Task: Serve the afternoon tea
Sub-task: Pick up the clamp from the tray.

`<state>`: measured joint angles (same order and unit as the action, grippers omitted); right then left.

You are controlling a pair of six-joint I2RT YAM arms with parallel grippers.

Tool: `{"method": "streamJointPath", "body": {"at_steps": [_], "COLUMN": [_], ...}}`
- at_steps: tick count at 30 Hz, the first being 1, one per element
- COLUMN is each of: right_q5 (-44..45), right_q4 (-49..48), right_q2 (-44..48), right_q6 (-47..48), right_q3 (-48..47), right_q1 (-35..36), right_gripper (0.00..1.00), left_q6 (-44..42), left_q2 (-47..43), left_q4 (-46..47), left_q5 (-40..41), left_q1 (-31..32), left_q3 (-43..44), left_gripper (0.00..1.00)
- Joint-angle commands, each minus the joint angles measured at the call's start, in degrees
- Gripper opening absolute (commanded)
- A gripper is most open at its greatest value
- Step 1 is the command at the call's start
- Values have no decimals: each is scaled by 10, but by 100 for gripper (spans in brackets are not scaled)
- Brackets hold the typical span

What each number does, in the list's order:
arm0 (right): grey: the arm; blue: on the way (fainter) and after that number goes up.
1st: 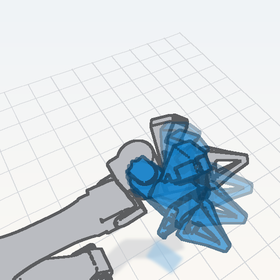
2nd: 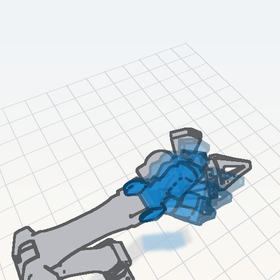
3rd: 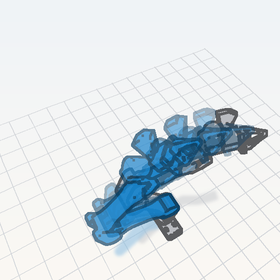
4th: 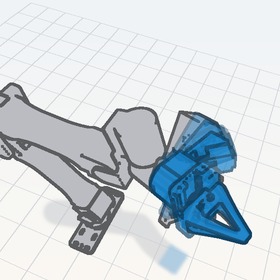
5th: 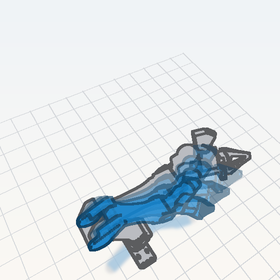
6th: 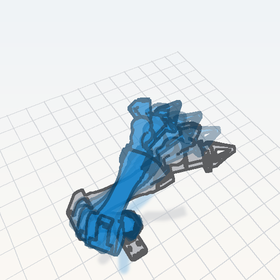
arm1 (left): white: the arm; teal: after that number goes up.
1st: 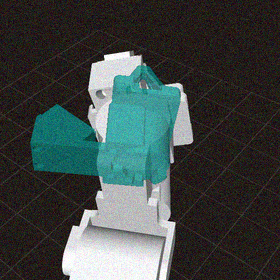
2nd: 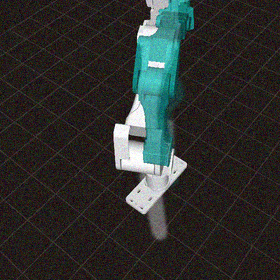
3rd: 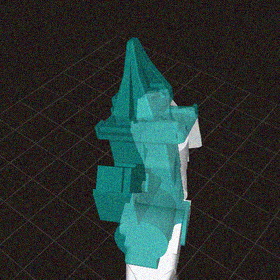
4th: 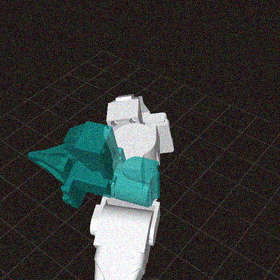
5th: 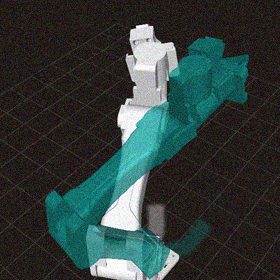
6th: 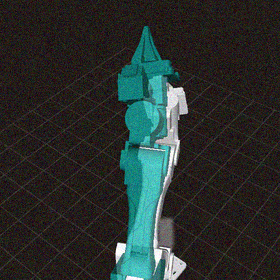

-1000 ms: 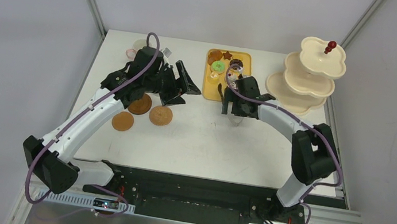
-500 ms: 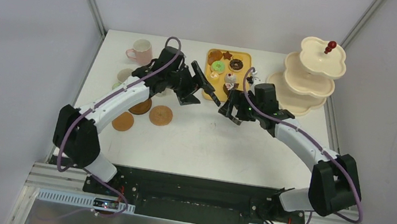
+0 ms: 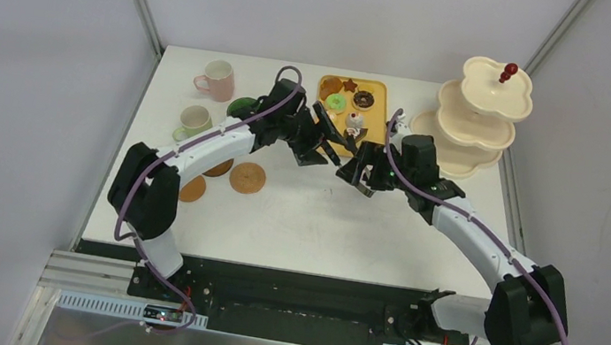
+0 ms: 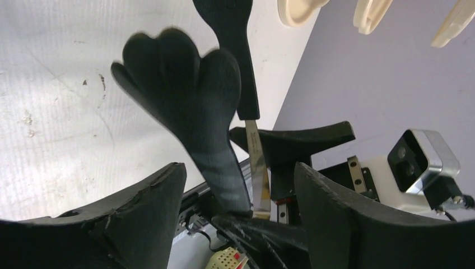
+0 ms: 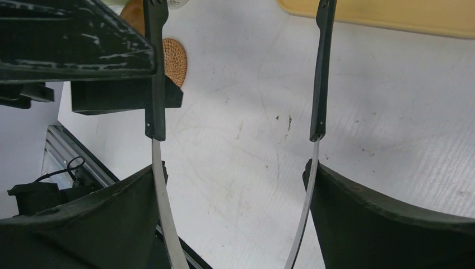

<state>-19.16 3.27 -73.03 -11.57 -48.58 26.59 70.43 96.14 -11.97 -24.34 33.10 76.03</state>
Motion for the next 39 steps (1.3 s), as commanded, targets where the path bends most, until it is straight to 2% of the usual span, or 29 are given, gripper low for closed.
{"method": "streamJointPath", "body": {"at_steps": [1,6,9,12,16,19,23,28,34,39], "right_q5": [-19,-9,2,8,14,-15,-64,-32,-45,-18], "right_q4": [-16,-5,-10,-20,7,43,96,83,-20,-29], "right_q2": [32,50,66,84,92,91,105,145,88,53], "right_q6": [-11,-63,-117,-161,-200,-215,-200,-173,-179,-171], "right_q3": [3,6,10,17,7,-1,-7,4,-9,-20], "right_q1": [-2,-2,-2,-2,-3,-4,-5,-6,-1,5], "right_gripper": [93,100,100,100,100,100,100,100,100,100], "left_q6": [2,-47,-94,-148,-211,-259,-273,-222,-130,-116], "left_q2": [11,5,-2,-15,-45,-79,-106,-112,-109,-105], "left_q4": [35,1,14,13,5,-3,8,-20,-15,-24], "left_q5": [5,47,51,57,80,110,96,76,55,54], "left_q1": [8,9,9,9,9,3,-17,-20,-20,-20], "left_q3": [35,43,33,26,21,20,6,9,-13,-2], "left_gripper": [66,27,10,0,0,0,0,0,0,0]}}
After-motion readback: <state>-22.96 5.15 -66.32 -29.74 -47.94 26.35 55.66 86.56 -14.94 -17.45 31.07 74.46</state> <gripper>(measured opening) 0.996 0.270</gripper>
